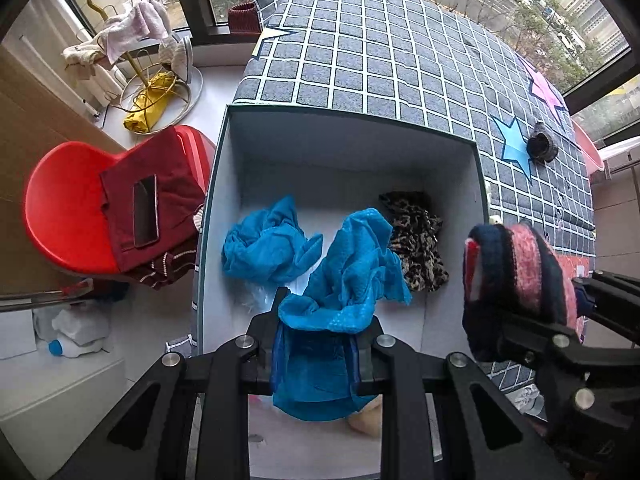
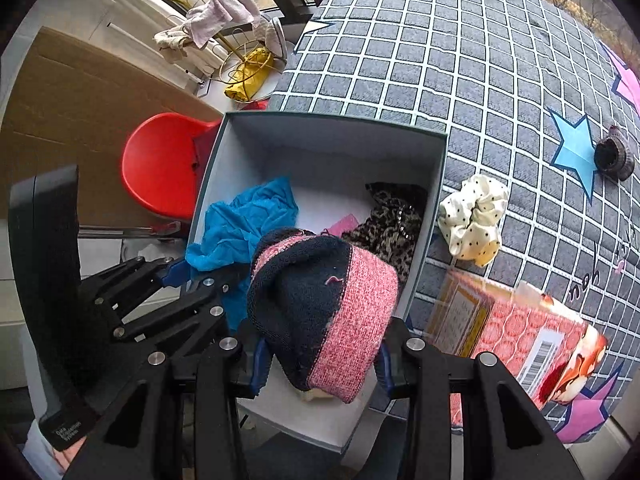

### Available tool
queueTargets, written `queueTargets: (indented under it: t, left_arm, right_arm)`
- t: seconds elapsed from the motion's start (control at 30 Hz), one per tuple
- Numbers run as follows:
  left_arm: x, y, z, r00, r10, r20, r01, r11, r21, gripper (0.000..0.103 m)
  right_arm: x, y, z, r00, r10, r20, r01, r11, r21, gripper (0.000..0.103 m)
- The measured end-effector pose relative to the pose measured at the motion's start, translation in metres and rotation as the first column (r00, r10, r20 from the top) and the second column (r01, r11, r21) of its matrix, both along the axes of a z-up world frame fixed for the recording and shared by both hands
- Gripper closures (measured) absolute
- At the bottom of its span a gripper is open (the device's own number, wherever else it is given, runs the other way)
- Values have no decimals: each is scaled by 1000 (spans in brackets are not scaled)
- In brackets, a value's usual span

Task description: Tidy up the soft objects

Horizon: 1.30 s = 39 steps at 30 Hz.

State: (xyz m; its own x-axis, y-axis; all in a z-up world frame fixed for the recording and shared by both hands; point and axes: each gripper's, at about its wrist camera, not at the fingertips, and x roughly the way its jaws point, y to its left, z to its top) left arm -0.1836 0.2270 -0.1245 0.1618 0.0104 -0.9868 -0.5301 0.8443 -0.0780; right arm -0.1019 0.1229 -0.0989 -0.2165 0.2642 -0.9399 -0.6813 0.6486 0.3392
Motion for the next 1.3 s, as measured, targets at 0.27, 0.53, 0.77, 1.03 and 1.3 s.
queueTargets:
  t: [0.27,0.53,0.77,1.03,1.3]
  left_arm:
    - [4,0,-6,1000,-6,-23,6,1000,-1,77]
    - [5,-3,-11,1000,-22,-14,21,999,-32,55]
    - [5,-2,-11,1000,-3,-3,3,996,-92,23]
    - [11,-7,-1,994,-13,111,39,971,-236,0]
    - [48,-30,21,978,-66,198,122,951,-283,0]
  right_arm:
    - [12,9,-5,1000,-13,-9,13,1000,0,60]
    - [17,20,-15,999,-21,-27,21,1000,0,58]
    - [23,12,-15,997,-53,-55,54,998,20,20]
    - [47,-19,13,992,-125,-9,125,991,53,0]
    - [89,-82,41,955,-297,-3,295,948,117,0]
